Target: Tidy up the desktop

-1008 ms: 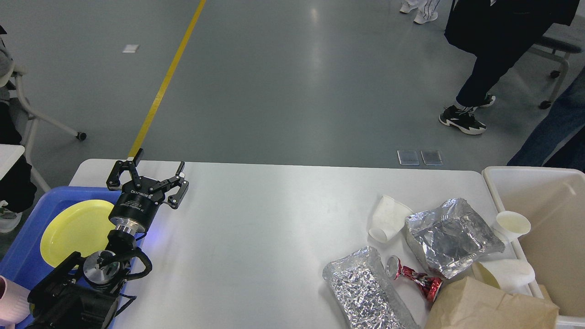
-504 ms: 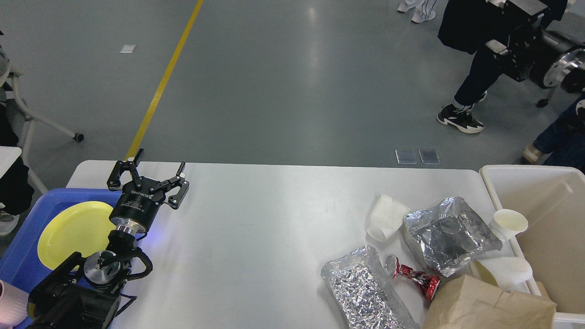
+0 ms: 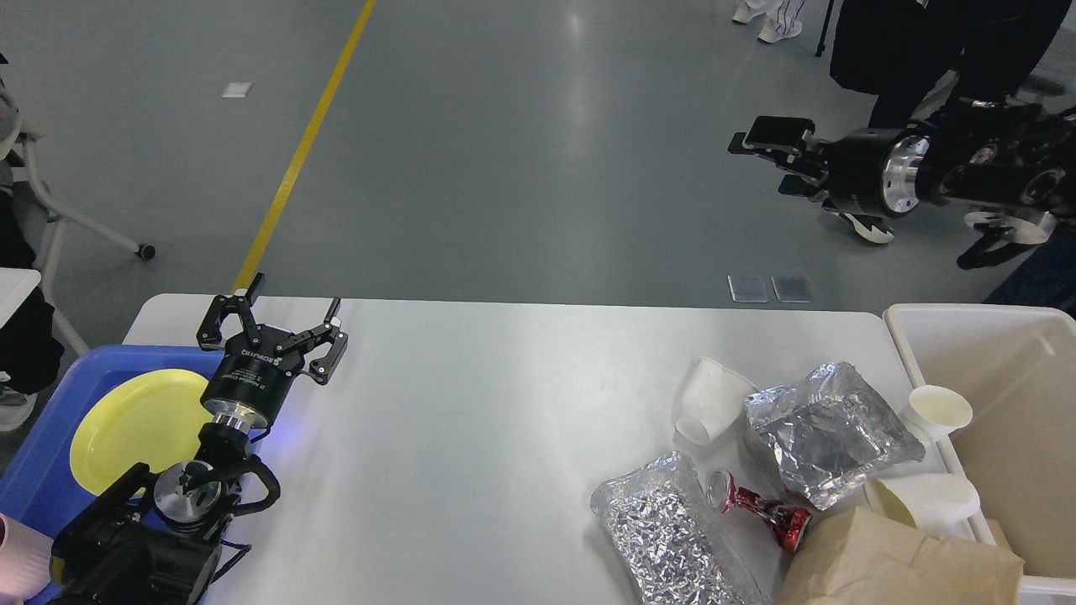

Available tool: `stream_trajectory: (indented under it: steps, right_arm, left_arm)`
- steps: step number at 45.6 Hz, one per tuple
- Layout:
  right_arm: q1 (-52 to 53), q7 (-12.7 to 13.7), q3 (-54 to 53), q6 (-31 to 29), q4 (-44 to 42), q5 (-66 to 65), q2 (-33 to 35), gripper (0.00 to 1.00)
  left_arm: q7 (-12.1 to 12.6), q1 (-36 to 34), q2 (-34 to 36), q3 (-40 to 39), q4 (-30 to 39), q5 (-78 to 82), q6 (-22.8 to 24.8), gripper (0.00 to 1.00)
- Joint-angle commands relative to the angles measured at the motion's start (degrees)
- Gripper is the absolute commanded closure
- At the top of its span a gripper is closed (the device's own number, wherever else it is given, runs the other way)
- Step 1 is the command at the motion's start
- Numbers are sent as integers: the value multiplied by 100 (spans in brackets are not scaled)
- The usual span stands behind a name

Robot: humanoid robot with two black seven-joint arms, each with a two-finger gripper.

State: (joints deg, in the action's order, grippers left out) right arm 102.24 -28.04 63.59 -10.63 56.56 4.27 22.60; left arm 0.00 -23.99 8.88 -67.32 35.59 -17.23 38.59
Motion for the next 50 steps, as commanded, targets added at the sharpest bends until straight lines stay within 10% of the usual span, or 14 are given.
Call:
stream_trajectory:
  steps: [1, 17, 29, 50]
  right_arm:
    - [209, 9, -4, 0, 284, 4, -256, 0]
    - [885, 202, 206, -1239, 1804, -58, -441, 0]
    - [1694, 1116, 856, -1196, 3114, -31, -494, 0]
    - [1975, 1116, 1139, -994, 3757, 4, 121, 0]
  left_arm:
    - [0, 0, -1, 0, 1, 0, 0, 4]
    - [0, 0, -1, -9, 1, 0, 0, 4]
    - [0, 0, -1, -9, 1, 0, 0, 4]
    - [0, 0, -1, -9, 1, 0, 0, 4]
